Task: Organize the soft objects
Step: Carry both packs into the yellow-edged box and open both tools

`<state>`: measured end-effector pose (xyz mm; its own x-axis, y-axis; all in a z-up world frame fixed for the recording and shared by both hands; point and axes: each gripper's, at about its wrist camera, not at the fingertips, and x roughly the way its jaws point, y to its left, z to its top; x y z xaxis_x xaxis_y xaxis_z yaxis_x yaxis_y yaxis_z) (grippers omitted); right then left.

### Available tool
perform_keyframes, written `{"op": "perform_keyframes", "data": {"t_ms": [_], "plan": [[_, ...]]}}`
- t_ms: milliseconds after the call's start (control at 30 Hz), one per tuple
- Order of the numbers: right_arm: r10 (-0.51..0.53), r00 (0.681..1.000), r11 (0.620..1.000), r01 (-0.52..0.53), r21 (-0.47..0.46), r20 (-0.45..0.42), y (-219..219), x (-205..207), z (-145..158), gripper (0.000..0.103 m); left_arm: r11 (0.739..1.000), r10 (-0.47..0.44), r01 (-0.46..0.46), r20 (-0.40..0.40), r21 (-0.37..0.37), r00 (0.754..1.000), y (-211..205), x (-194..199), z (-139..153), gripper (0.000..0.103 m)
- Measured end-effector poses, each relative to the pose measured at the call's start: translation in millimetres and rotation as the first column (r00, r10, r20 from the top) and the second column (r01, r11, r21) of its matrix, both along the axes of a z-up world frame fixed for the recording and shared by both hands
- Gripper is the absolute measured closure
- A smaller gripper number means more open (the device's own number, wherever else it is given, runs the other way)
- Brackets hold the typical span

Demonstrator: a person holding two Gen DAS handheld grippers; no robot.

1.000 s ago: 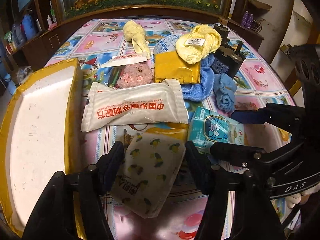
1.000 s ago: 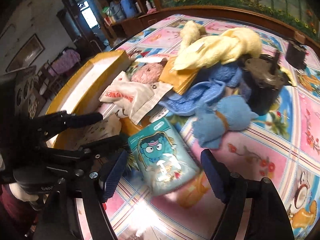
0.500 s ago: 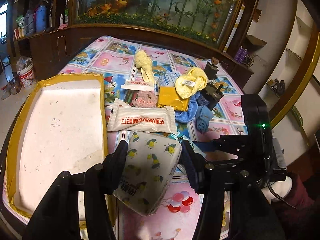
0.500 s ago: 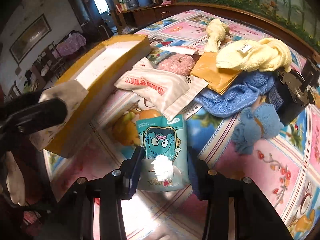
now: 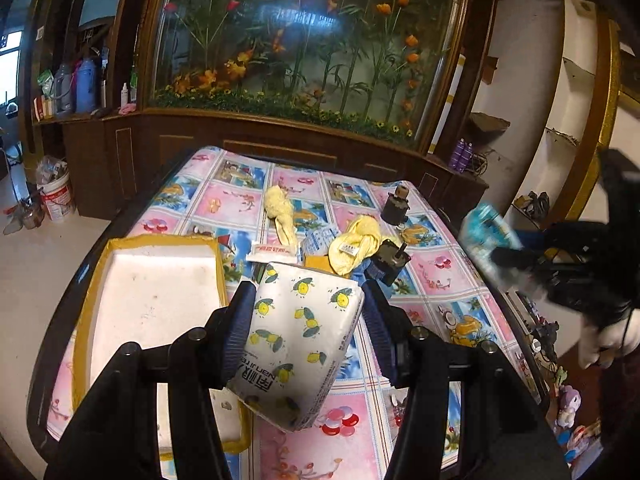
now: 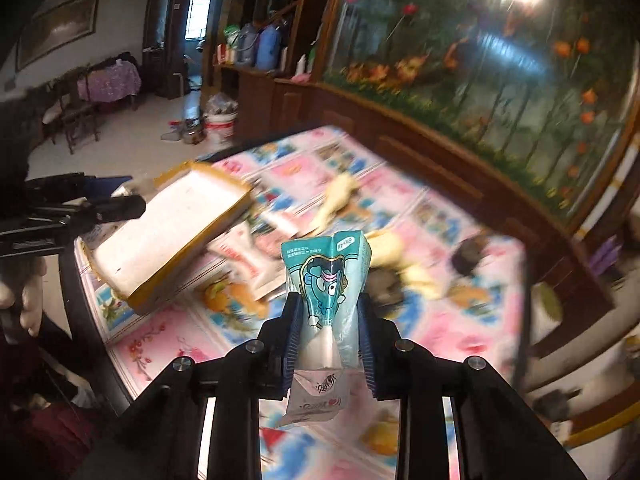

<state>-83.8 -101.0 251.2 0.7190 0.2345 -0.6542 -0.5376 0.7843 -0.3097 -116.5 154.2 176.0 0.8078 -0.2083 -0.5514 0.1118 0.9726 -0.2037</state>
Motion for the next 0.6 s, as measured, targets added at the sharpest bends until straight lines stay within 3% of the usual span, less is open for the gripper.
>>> {"op": "perform_keyframes", "data": {"t_ms": [167, 233, 300, 367, 467, 600], "plan": [[-0.068, 0.971, 0.996, 0.079, -0.038, 0.229, 5.2, -4.6, 125.1, 0.075, 0.994, 0.045, -0.05, 0.053, 0.099, 0.998, 9.4, 13.9, 28.8, 0.05], [-0.072, 0.956, 0.996, 0.081, -0.021, 0.283, 25.7, 6.1, 156.9, 0.075, 0.99, 0.075, -0.08, 0.045, 0.119, 0.996, 18.4, 27.1, 29.2, 0.05], [-0.051, 0.958, 0.999, 0.047, 0.02, 0.282, 53.1, 21.1, 170.2, 0.075, 0.982, 0.122, -0.125, 0.031, 0.139, 0.992, 27.4, 45.1, 22.7, 0.05], [-0.024, 0.958, 1.0, 0.017, 0.026, 0.287, 86.6, 34.5, 160.8, 0.075, 0.974, 0.171, -0.171, 0.009, 0.147, 0.985, 38.0, 60.2, 8.9, 0.05], [0.038, 0.968, 0.999, -0.039, -0.001, 0.247, 137.8, 57.9, 106.3, 0.075, 0.963, 0.237, -0.23, -0.036, 0.14, 0.971, 56.5, 75.3, -17.2, 0.05], [0.093, 0.996, 0.994, -0.093, 0.062, 0.016, 182.5, 93.6, 3.3, 0.075, 0.949, 0.294, -0.279, -0.093, 0.143, 0.951, 83.3, 84.2, -49.7, 0.05]]}}
